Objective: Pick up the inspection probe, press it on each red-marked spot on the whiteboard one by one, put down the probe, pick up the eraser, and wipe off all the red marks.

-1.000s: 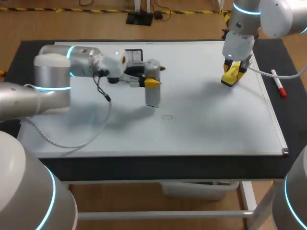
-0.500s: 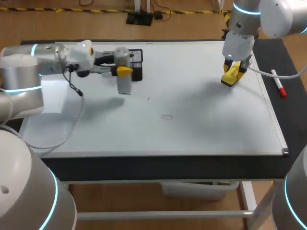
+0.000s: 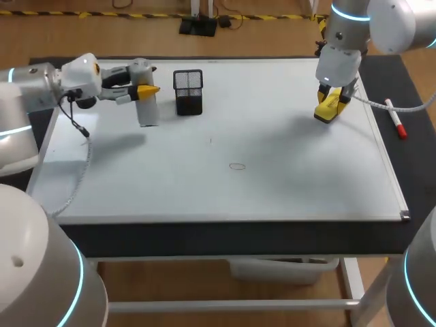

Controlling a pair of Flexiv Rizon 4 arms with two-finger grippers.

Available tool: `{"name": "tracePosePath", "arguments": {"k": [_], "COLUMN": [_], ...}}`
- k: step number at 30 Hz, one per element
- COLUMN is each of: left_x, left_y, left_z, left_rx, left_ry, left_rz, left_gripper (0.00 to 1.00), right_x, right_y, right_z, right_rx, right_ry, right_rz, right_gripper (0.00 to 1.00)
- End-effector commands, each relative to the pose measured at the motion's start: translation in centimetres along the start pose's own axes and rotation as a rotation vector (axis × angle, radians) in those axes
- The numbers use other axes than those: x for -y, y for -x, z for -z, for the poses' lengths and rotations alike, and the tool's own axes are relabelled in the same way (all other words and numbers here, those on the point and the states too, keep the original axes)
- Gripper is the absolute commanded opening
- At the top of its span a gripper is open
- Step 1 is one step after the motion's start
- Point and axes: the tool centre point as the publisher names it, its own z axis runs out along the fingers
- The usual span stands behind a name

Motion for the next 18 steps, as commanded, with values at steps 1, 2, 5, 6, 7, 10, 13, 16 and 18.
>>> {"name": "tracePosePath", "arguments": {"k": [1, 2, 5, 6, 7, 10, 13, 16, 18], "left_x": [0.3, 0.31, 0.33, 0.33, 0.33, 0.33, 0.33, 0.33, 0.33], "left_y": [-0.38, -0.31, -0.2, -0.2, -0.2, -0.2, -0.2, -0.2, -0.2], "left_z": [0.87, 1.03, 1.39, 1.39, 1.39, 1.39, 1.39, 1.39, 1.39], "left_rx": [0.035, 0.036, 0.037, 0.037, 0.037, 0.037, 0.037, 0.037, 0.037], "left_ry": [-0.006, -0.009, -0.011, -0.011, -0.011, -0.011, -0.011, -0.011, -0.011], "left_rz": [-0.002, -0.002, -0.004, -0.004, -0.004, -0.004, -0.004, -0.004, -0.004], "left_gripper": [0.0, 0.0, 0.0, 0.0, 0.0, 0.0, 0.0, 0.0, 0.0], "right_x": [0.06, 0.06, 0.06, 0.06, 0.06, 0.06, 0.06, 0.06, 0.06], "right_y": [0.05, 0.05, 0.05, 0.05, 0.05, 0.05, 0.05, 0.05, 0.05], "right_z": [0.07, 0.07, 0.07, 0.07, 0.07, 0.07, 0.07, 0.07, 0.07], "right_rx": [-0.004, -0.004, -0.004, -0.004, -0.004, -0.004, -0.004, -0.004, -0.004], "right_ry": [-0.002, -0.002, -0.002, -0.002, -0.002, -0.002, -0.002, -0.002, -0.002], "right_rz": [0.001, 0.001, 0.001, 0.001, 0.001, 0.001, 0.001, 0.001, 0.001], "right_gripper": [0.0, 0.0, 0.0, 0.0, 0.0, 0.0, 0.0, 0.0, 0.0]}}
